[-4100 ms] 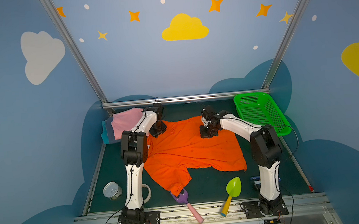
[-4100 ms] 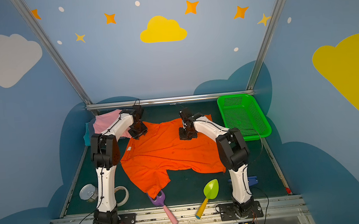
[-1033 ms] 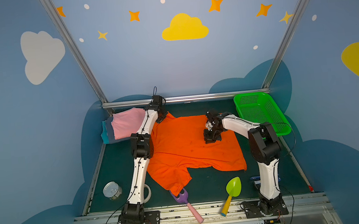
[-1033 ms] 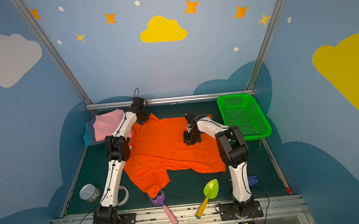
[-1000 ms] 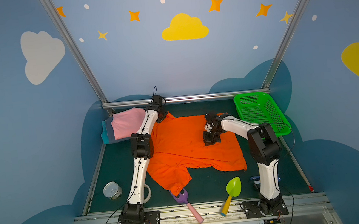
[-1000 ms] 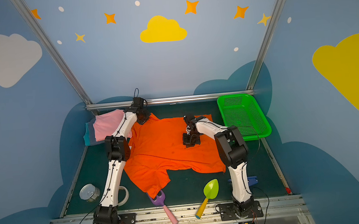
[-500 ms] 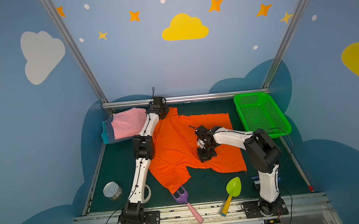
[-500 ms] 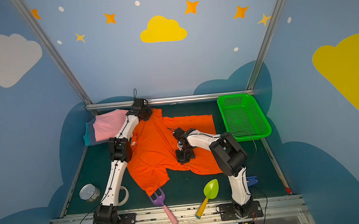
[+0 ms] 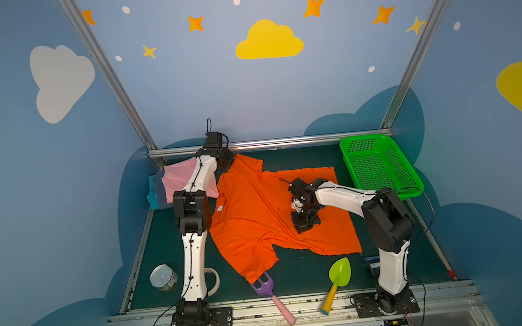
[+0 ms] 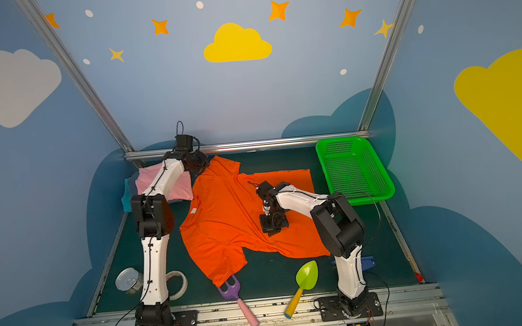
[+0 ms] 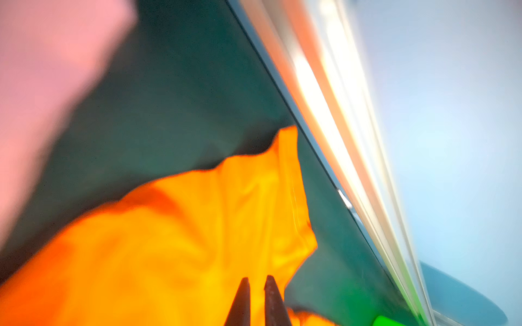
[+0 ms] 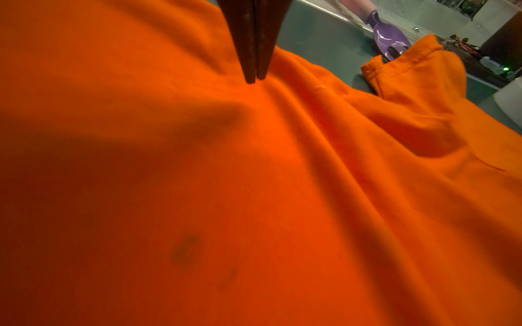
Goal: Fold and stack the t-shirts
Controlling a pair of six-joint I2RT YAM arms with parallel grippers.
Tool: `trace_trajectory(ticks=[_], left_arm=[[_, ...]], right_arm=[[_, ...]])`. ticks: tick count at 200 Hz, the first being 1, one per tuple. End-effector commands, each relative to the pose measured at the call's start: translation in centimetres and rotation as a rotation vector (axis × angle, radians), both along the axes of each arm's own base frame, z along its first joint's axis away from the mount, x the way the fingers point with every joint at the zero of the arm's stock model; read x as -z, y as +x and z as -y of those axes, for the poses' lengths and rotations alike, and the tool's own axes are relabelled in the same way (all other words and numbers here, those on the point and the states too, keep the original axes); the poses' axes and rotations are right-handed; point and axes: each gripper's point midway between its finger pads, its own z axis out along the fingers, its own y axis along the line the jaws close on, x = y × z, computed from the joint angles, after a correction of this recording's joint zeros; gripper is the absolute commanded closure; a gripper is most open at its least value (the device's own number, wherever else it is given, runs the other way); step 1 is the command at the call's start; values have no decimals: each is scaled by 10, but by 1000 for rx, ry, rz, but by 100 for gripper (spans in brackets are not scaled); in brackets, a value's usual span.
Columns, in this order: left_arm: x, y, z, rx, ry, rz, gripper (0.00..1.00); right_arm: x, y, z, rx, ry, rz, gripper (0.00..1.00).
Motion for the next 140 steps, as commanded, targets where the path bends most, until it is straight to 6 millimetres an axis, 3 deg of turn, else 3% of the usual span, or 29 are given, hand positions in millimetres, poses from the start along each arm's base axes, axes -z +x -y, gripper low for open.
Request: trace_trajectory(ticks=[1, 24, 50, 75, 91, 140], left_arm=[[-28, -29, -18, 1, 102, 30, 84], [-36, -39, -24, 5, 137, 35, 74], [-29, -28, -14, 65, 140, 27, 50], [-6, -9, -6, 101, 177, -27, 46], [10, 2, 0, 124, 211, -59, 46], [50, 33, 7, 129, 220, -16, 41]], right_arm=[[-59, 44, 15, 26, 38, 167, 100], [-87, 90, 46, 100, 7, 260, 100], [-100, 135, 81, 177, -35, 318, 100], [-92, 175, 114, 254, -89, 322, 96], [-77, 197, 131, 304, -107, 286, 92], [-45, 258, 142, 252, -153, 332, 86]])
